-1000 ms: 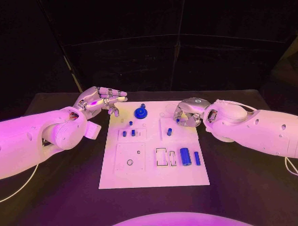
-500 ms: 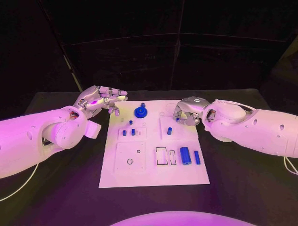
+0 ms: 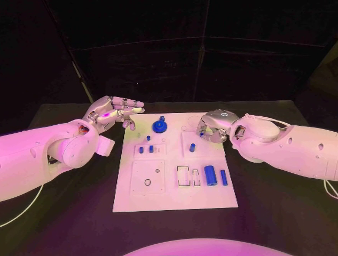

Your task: Assemble the parts on the task board

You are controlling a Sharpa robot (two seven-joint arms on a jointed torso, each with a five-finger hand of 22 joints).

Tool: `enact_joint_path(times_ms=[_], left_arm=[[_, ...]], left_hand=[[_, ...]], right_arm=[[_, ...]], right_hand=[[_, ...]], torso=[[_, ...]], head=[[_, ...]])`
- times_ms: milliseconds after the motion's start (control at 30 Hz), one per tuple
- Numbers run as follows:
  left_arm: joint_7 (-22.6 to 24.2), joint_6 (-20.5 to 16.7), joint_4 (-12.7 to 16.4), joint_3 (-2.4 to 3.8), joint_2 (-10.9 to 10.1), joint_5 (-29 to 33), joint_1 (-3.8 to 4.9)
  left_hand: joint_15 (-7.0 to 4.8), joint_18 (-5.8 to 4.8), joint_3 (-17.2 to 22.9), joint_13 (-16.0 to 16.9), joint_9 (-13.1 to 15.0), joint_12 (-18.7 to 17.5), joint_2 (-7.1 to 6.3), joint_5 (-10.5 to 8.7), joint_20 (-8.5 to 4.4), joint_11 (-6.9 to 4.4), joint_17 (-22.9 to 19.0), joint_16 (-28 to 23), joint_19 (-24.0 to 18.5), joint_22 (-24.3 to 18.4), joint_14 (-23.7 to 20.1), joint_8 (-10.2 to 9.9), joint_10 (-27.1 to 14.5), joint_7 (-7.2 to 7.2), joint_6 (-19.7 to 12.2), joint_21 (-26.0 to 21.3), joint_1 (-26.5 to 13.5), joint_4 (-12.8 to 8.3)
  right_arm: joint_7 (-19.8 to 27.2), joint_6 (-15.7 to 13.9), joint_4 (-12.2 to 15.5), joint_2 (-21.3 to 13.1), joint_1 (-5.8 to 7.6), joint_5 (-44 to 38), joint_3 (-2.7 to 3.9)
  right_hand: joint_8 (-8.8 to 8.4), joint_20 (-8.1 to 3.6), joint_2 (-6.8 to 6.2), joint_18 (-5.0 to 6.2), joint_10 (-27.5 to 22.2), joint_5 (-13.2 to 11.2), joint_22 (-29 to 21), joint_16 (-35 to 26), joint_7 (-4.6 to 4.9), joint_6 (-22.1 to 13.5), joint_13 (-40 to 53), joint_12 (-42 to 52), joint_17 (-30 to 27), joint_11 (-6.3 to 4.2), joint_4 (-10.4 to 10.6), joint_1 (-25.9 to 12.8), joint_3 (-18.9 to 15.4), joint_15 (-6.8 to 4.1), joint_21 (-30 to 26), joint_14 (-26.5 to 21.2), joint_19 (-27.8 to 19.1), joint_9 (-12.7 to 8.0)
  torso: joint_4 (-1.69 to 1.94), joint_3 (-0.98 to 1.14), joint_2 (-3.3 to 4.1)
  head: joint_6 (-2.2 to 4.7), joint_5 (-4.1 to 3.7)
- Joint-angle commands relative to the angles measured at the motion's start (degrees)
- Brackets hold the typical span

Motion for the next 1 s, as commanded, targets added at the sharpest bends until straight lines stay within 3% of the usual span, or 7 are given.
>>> enact_joint_path(times_ms=[33,567,700,800,833,900,1000], left_arm=[[1.8,0.0,0.0,0.04,-0.1,0.3,0.06],[2.0,0.1,-0.8,0.04,-0.1,0.3,0.05],[1.9,0.1,-1.3,0.04,-0.1,0.3,0.05],[1.8,0.0,-1.6,0.04,-0.1,0.4,0.06],[1.8,-0.1,-1.7,0.04,-0.1,0.4,0.06],[1.7,-0.3,-1.8,0.04,-0.1,0.4,0.05],[1.7,-0.3,-2.0,0.03,0.1,0.4,0.05]], left_hand=[[0.17,1.09,-0.2,0.1,-0.1,0.2,0.01,-0.17,0.16,0.02,-0.1,-0.2,-0.2,-0.1,-0.4,-0.1,-0.5,0.21,-0.1,-0.2,-0.5,0.1],[0.17,1.09,-0.2,0.1,-0.1,0.2,0.02,-0.17,0.16,0.01,-0.1,-0.2,-0.2,-0.1,-0.4,-0.1,-0.5,0.2,-0.1,-0.3,-0.5,0.1],[0.17,1.09,-0.2,0.1,-0.1,0.2,0.02,-0.17,0.16,0.01,-0.1,-0.2,-0.2,-0.1,-0.4,-0.1,-0.5,0.2,-0.1,-0.3,-0.5,0.1],[0.16,1.1,-0.3,0.1,-0.1,0.3,0.07,-0.17,0.17,-0.01,-0.2,-0.2,-0.2,-0.1,-0.4,-0.1,-0.5,0.19,-0.1,-0.3,-0.4,0.1],[0.16,1.1,-0.3,0.1,-0.1,0.3,0.07,-0.17,0.17,-0.01,-0.2,-0.2,-0.2,-0.1,-0.4,-0.1,-0.5,0.19,-0.1,-0.3,-0.4,0.1],[0.16,1.1,-0.3,0.1,-0.1,0.3,0.07,-0.17,0.17,-0.01,-0.2,-0.2,-0.2,-0.1,-0.4,-0.1,-0.5,0.19,-0.1,-0.3,-0.4,0.1],[0.15,1.11,-0.3,0.1,-0.1,0.3,0.08,-0.17,0.17,-0.01,-0.1,-0.1,-0.2,-0.1,-0.4,-0.1,-0.4,0.19,-0.1,-0.3,-0.4,0.1]], right_arm=[[-0.9,-2.6,0.7,-0.2,0.08,-0.7,0.02],[-1.2,-5.9,3.8,-2.7,0.1,-0.1,0.07],[-1.0,-6.7,6.0,-4.3,0.12,1.6,0.11],[-0.4,-8.1,8.3,-5.6,0.14,3.8,0.24],[0.1,-8.9,9.1,-5.9,0.14,4.8,0.56],[1.5,-11.0,10.7,-6.4,0.15,7.2,1.84],[3.1,-13.0,12.6,-6.8,0.15,9.6,2.67]], right_hand=[[0.11,-0.11,0.07,0.31,0.4,-0.3,0.2,0.3,-0.05,0.6,0.1,0.4,0.1,-0.19,-0.3,-0.3,0.0,-0.4,0.4,2.7,-0.3,0.0],[0.08,-0.14,-0.06,0.17,0.5,-0.1,1.4,0.7,-0.07,0.6,0.1,0.5,0.5,-0.23,-0.7,-0.4,0.2,-0.45,1.3,2.8,0.2,-0.1],[0.07,-0.14,-0.08,0.16,0.5,-0.1,1.5,0.7,-0.07,0.6,0.1,0.5,0.5,-0.23,-0.7,-0.4,0.2,-0.45,1.4,2.8,0.2,-0.1],[-0.06,-0.14,-0.19,0.15,0.4,0.0,1.6,0.8,0.02,0.4,0.1,0.4,0.5,-0.16,-0.9,-0.5,0.3,-0.42,1.5,2.8,0.2,-0.1],[-0.14,-0.13,-0.23,0.14,0.3,0.1,1.7,0.8,0.08,0.2,0.1,0.3,0.6,-0.11,-1.0,-0.5,0.4,-0.4,1.7,2.8,0.1,-0.2],[-0.25,-0.11,-0.27,0.11,0.2,0.2,2.0,1.0,0.17,0.1,0.0,0.3,0.8,-0.03,-1.2,-0.5,0.6,-0.35,2.0,2.8,0.2,-0.2],[-0.3,-0.09,-0.32,0.08,0.1,0.3,2.3,1.1,0.22,0.0,0.0,0.3,0.8,0.01,-1.4,-0.5,0.7,-0.32,2.2,2.8,0.2,-0.3]], torso=[[0.01,-0.01,-0.07],[-0.02,-0.02,-0.06],[0.16,-0.02,-0.06],[-0.02,0.05,-0.07],[-0.03,0.04,-0.07],[0.0,-0.02,-0.04],[0.05,-0.02,-0.07]], head=[[-0.04,-0.1],[0.13,-0.08],[0.23,-0.32],[0.18,-0.1],[0.16,-0.06],[0.22,-0.02],[0.29,0.31]])
